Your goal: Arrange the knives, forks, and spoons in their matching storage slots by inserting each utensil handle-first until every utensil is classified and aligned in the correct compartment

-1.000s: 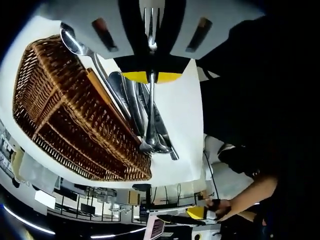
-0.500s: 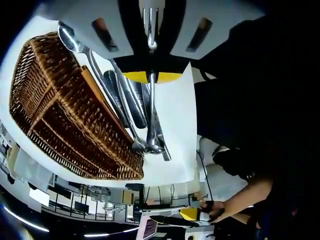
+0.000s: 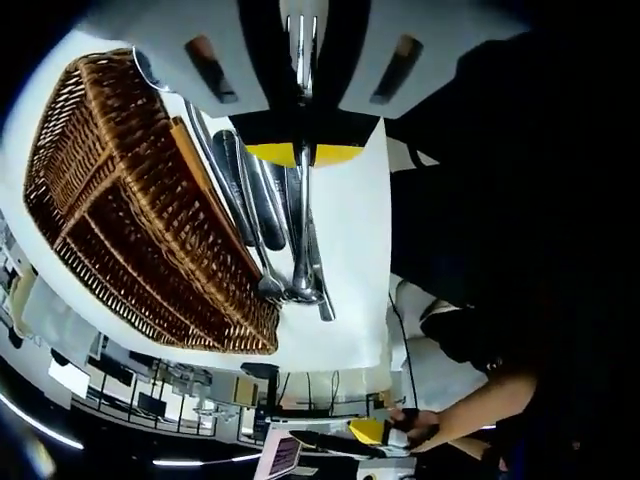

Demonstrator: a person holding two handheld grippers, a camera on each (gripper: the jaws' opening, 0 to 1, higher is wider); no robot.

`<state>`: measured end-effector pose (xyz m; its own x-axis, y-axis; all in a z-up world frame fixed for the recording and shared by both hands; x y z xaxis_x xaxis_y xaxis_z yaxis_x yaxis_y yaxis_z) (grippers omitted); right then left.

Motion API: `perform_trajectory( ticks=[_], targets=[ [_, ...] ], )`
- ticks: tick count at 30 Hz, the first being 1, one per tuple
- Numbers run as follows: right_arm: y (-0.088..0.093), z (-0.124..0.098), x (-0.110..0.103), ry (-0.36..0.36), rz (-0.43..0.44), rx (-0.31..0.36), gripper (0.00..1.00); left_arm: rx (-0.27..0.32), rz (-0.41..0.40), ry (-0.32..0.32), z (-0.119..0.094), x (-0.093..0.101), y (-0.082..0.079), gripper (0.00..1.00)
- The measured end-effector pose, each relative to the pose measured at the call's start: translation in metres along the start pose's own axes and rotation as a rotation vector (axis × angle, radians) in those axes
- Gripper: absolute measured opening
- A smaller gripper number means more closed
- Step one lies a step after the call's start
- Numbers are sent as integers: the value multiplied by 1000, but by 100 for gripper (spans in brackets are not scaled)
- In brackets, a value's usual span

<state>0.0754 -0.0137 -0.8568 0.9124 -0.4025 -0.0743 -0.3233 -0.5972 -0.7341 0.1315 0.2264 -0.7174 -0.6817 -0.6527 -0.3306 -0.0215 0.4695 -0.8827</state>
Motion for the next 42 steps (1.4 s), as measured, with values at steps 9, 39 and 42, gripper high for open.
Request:
perform_trajectory(
  ticks=[9, 39, 42],
  targets=[
    [-12, -11, -2, 0, -29, -12, 0, 5, -5, -6, -1, -2, 1, 100],
    [-105, -84, 9, 24, -222, -19, 0, 6, -11, 4, -1, 6, 6, 100],
    [-111, -86, 13, 38, -252, -28, 0, 4, -10, 6, -2, 6, 5, 100]
  ],
)
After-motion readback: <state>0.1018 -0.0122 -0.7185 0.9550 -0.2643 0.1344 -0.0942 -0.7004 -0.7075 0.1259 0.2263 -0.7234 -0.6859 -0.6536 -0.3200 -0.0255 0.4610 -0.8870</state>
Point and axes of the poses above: the point that each gripper's makers call its tool centre point, and the gripper's own axes: z roughly forward along the fingers, x roughly to its right, y roughly out of its underside, the point moved 1 cm from there along -z, roughly backward along the fingers, and after that the axes turned 13 degrees about z, right-handed, at the moved point
